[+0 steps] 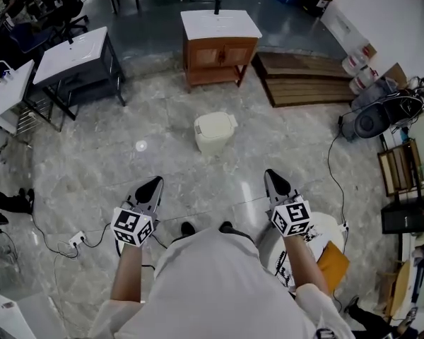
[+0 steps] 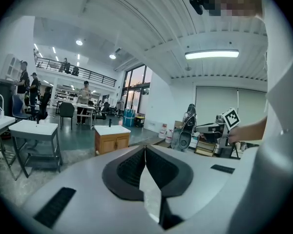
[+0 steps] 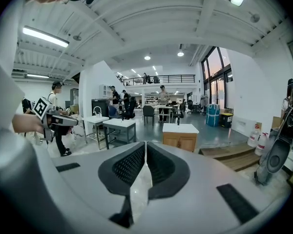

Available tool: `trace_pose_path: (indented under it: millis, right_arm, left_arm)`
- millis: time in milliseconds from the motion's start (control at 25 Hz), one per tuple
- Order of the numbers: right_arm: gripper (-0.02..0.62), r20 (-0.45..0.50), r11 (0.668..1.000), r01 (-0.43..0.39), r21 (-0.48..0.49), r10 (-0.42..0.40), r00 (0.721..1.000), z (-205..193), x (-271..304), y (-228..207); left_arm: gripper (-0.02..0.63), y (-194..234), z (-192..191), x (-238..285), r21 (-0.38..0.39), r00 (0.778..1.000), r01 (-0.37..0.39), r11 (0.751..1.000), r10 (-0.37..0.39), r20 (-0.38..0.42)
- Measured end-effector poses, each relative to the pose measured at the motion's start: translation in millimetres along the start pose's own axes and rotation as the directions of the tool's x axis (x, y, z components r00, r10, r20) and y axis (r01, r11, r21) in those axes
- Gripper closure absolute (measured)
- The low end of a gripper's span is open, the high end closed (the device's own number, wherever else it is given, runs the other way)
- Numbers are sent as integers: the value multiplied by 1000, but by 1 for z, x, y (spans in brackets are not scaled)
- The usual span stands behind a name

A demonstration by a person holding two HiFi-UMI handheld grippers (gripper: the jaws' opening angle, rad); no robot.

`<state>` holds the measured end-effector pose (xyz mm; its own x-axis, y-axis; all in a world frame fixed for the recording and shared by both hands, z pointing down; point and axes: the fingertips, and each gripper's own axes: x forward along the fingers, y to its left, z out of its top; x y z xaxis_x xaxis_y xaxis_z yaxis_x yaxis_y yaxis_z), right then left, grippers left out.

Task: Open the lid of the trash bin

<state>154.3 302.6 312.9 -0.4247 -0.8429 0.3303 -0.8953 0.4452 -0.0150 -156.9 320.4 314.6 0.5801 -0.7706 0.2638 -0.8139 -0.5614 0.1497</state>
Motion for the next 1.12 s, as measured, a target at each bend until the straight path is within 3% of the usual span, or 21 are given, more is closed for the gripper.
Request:
trace_pose_path:
  millis: [480,1120]
  right_arm:
    - [560,3,1000,27,1,-27,1000,2,0,36]
    - [560,-27,1000,2,4,-2,1000,-2,35,15]
  left_arm:
    - [584,24,-7,-19,4,999,33,999,-33,-10]
    - [584,42,-16,11,-30,999,1,1000,-2,-36]
